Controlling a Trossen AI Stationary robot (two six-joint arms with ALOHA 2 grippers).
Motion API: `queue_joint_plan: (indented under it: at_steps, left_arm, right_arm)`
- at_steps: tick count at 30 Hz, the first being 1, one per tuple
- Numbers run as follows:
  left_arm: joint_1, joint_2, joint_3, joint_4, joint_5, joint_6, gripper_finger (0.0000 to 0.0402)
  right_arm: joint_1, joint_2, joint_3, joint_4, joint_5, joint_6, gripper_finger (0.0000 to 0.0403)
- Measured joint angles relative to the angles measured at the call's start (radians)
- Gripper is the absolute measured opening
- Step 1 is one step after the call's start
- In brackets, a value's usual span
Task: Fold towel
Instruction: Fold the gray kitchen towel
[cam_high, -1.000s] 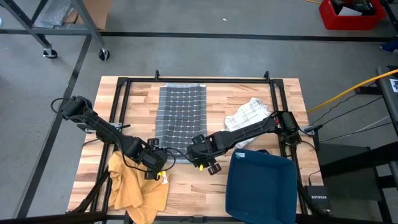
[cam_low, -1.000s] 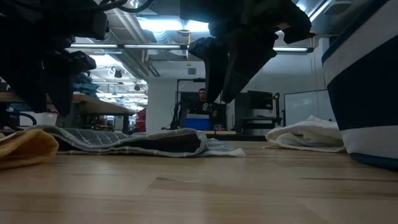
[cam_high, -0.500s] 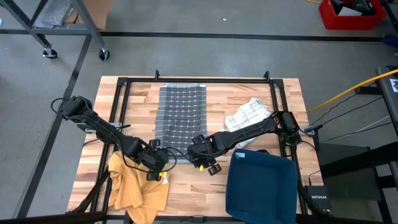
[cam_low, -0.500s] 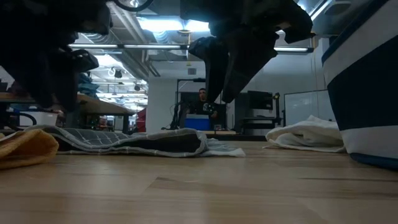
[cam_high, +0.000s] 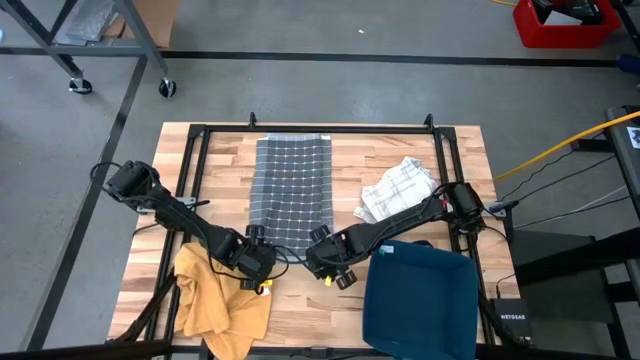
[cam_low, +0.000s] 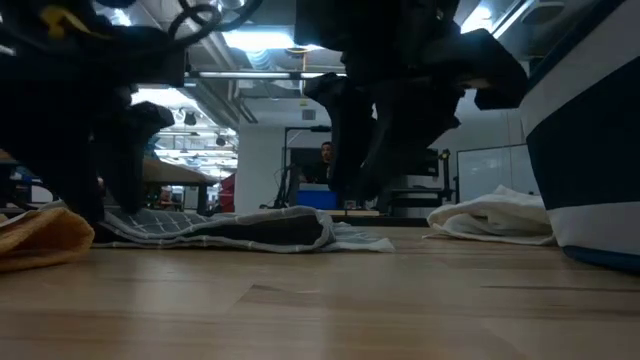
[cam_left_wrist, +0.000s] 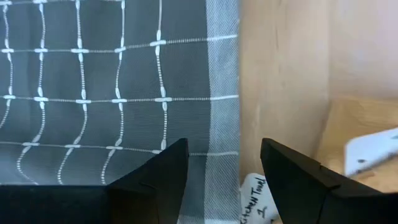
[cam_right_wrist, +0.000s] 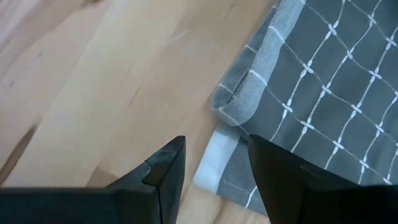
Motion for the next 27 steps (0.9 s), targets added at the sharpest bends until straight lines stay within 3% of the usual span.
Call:
queue_joint_plan:
  at_steps: [27]
  left_arm:
    - [-0.001, 0.082, 0.002, 0.004, -0.031, -0.070, 0.0194]
  right_arm:
    - [-0.003, -0.007, -0.224, 0.261, 0.058, 0.039, 0.0179]
